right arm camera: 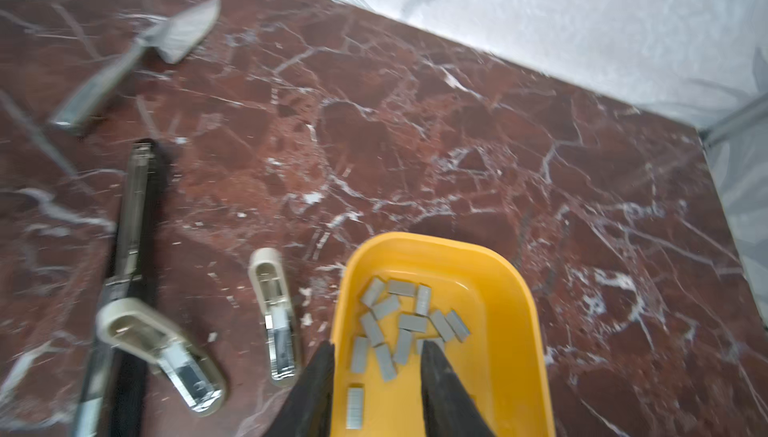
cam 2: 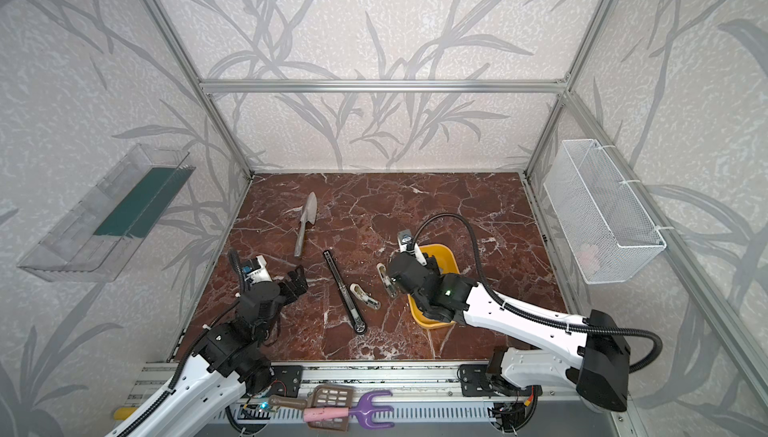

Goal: Load the staples into the stapler
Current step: 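Move the right gripper away from the stapler to above the yellow tray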

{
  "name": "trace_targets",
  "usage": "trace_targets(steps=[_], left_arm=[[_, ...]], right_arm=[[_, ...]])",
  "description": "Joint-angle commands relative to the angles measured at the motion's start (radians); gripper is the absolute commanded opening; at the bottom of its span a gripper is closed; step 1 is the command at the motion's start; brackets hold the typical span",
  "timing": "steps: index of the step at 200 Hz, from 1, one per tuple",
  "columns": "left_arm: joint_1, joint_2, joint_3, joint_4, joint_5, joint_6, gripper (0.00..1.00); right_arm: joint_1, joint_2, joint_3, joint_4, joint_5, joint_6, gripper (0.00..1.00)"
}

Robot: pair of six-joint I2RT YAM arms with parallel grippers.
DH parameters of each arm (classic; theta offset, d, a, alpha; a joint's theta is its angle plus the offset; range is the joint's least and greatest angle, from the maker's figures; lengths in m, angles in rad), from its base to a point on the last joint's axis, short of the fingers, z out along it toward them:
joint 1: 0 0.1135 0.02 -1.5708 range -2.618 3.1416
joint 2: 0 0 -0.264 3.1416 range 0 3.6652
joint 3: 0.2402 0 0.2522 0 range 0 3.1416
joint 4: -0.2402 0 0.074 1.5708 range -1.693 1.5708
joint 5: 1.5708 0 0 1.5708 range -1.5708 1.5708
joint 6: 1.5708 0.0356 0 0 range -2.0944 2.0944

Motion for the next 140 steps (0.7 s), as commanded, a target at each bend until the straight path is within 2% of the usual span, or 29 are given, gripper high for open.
trace_targets(steps=[1, 20, 41, 66, 97, 117, 140], left_arm=[[0.005, 0.068, 0.040, 0.135, -0.078, 0.145, 0.99], [0.020, 0.148, 0.048, 0.185, -0.141, 0.203, 0.99], [0.088, 0.228, 0.041, 0.249, -0.077, 0.214, 0.99], [0.193, 0.286, 0.014, 0.304, -0.050, 0.229, 0.99], [0.323, 0.366, -0.058, 0.459, 0.067, 0.207, 0.99], [0.332, 0.395, -0.055, 0.483, 0.106, 0.213, 0.99], [0.332, 0.421, -0.063, 0.524, 0.124, 0.216, 0.99]], right_arm=[[-0.087, -0.012, -0.053, -0.042, -0.099, -0.010, 0.35], [-0.141, -0.001, -0.078, -0.027, -0.157, -0.001, 0.34], [-0.180, 0.017, -0.101, 0.000, -0.203, -0.008, 0.34], [-0.206, 0.066, -0.098, 0.012, -0.234, -0.026, 0.33], [-0.231, 0.163, -0.075, 0.022, -0.273, -0.043, 0.30], [-0.260, 0.221, -0.052, -0.004, -0.263, -0.021, 0.29], [-0.320, 0.249, -0.062, 0.024, -0.350, -0.011, 0.29]])
